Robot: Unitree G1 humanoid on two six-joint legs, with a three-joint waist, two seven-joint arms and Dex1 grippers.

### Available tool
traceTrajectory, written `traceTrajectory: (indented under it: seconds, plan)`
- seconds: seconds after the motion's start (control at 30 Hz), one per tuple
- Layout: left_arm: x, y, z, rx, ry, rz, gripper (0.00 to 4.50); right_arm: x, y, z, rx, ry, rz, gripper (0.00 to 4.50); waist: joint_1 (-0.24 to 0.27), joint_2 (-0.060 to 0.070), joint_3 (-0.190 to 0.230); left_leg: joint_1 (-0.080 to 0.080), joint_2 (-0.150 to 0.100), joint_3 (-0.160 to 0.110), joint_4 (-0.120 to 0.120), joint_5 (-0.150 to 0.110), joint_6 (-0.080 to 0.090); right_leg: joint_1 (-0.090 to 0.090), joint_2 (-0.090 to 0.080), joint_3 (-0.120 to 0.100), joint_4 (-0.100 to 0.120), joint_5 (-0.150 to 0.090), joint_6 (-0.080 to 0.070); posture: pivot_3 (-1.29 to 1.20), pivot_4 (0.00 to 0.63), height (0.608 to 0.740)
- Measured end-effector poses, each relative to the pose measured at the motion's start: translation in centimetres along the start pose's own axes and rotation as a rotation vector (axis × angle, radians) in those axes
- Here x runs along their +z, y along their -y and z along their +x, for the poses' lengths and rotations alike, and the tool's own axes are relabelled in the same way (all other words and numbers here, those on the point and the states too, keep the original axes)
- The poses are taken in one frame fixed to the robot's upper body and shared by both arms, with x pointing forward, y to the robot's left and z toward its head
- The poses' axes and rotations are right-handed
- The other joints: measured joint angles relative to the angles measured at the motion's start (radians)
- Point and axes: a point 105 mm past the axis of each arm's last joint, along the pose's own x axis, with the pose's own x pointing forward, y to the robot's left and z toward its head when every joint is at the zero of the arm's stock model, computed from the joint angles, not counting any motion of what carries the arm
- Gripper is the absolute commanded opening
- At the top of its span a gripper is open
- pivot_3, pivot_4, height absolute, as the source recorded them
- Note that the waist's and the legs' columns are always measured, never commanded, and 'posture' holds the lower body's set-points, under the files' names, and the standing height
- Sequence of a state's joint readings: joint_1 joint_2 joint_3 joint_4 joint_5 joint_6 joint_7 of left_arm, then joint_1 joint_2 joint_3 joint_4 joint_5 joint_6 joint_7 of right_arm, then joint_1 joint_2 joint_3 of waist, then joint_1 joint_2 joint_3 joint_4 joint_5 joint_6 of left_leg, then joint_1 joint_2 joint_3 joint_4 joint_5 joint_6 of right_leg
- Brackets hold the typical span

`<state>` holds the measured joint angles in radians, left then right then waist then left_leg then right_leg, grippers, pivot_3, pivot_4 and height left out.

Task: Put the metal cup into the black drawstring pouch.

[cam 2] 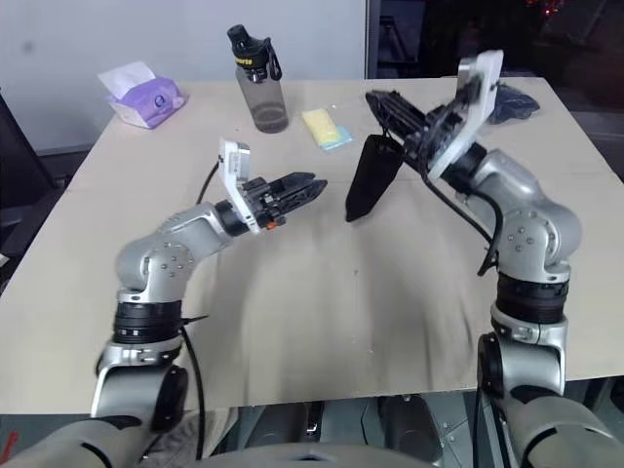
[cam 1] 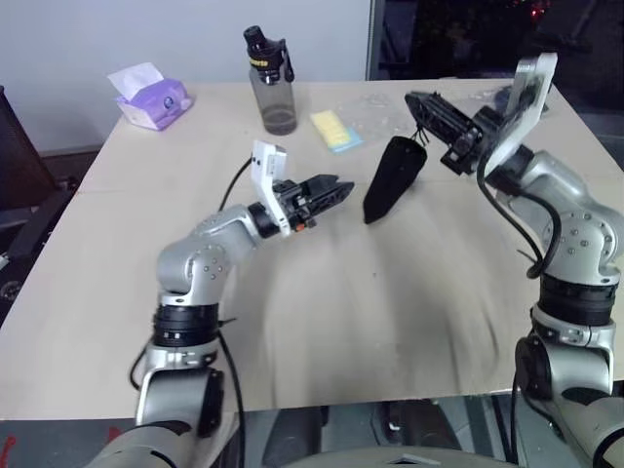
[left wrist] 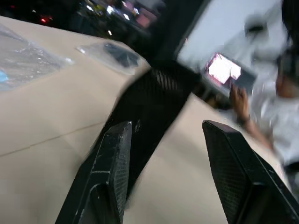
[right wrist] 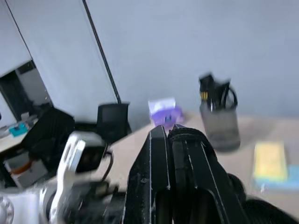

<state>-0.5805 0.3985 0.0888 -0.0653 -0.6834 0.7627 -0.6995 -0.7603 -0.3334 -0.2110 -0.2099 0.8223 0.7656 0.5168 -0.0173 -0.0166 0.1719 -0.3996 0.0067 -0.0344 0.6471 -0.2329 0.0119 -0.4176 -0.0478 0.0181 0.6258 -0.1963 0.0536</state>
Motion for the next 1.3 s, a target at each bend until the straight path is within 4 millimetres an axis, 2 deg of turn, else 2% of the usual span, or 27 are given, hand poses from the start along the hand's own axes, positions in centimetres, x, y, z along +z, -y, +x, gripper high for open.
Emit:
traceTrajectory:
  seconds: [0.1,0.2,0.27,0.33,0.4,0.5,0.67,0.9,1.03,1.3]
  plan:
    - [-0.2,-0.6,-1.7,-0.047,-0.114,0.015,2.45,1.0,-0.4,0.8,0.025,0.01,-0.026,0.0,0.0,-0.001,0.002,0.0,0.0,0.0,0.0,0.0,0.0,0.0,0.0,0.0,0.0,0.0,0.0,0.0,0.15,0.74]
    - [-0.1,-0.3,-2.1,-0.083,-0.16,0.036,2.45,0.9,-0.6,1.0,0.033,0.007,-0.019,0.0,0.001,-0.002,0.005,-0.001,0.0,0.0,0.0,0.0,0.0,-0.001,0.0,0.0,0.0,0.0,0.0,0.0,0.15,0.74]
    - [0.2,-2.2,-2.8,-0.008,-0.289,0.212,2.45,0.6,-0.7,1.3,0.046,0.005,0.004,0.0,0.0,-0.002,0.006,0.0,0.0,0.001,0.0,0.0,0.0,-0.001,0.0,0.0,0.0,0.0,0.0,0.0,0.15,0.74]
    - [2.6,-4.1,-2.2,0.093,-0.211,0.351,2.45,0.5,-0.9,1.4,0.064,0.003,0.036,0.0,0.005,-0.001,0.006,-0.001,0.0,0.0,0.0,0.0,0.0,-0.001,0.0,0.0,0.0,0.0,-0.001,0.0,0.15,0.74]
    - [4.4,-3.2,-0.8,0.055,-0.095,0.426,2.45,0.5,-1.4,1.8,0.094,0.005,0.066,0.0,0.009,-0.002,0.007,-0.002,0.0,0.0,0.0,0.0,0.0,-0.001,-0.001,-0.001,0.0,0.0,0.0,0.0,0.15,0.74]
    - [6.4,-0.4,1.8,-0.053,0.065,0.472,2.45,0.7,-2.0,2.1,0.13,0.0,0.11,0.0,0.007,-0.002,0.006,-0.006,-0.001,0.001,0.001,0.0,0.0,-0.003,-0.004,0.0,-0.001,0.001,0.0,0.0,0.15,0.74]
    - [7.0,2.4,3.4,-0.168,0.142,0.471,2.45,0.6,-1.9,2.7,0.115,-0.023,0.175,0.0,0.001,-0.002,0.006,-0.015,-0.001,0.0,0.002,0.0,0.0,-0.016,-0.003,0.0,0.004,0.001,0.001,0.0,0.15,0.74]
    - [8.1,3.9,4.6,-0.228,0.196,0.489,2.45,0.2,-2.7,3.4,0.126,-0.042,0.23,0.0,0.0,-0.002,0.006,-0.015,0.0,-0.001,0.003,0.0,0.0,-0.016,-0.001,-0.002,0.007,0.001,0.001,0.0,0.15,0.74]
    - [8.4,3.4,5.0,-0.217,0.208,0.504,2.45,-0.1,-3.0,3.5,0.133,-0.055,0.255,0.0,0.001,-0.002,0.006,-0.015,-0.001,0.0,0.004,0.0,0.0,-0.016,-0.002,-0.001,0.007,0.001,0.001,0.0,0.15,0.74]
    - [8.2,4.1,6.1,-0.271,0.255,0.44,2.45,-0.1,-3.6,3.7,0.148,-0.062,0.264,0.0,0.0,-0.002,0.006,-0.015,-0.001,-0.001,0.004,0.0,0.0,-0.016,-0.002,-0.002,0.007,0.001,0.001,0.0,0.15,0.74]
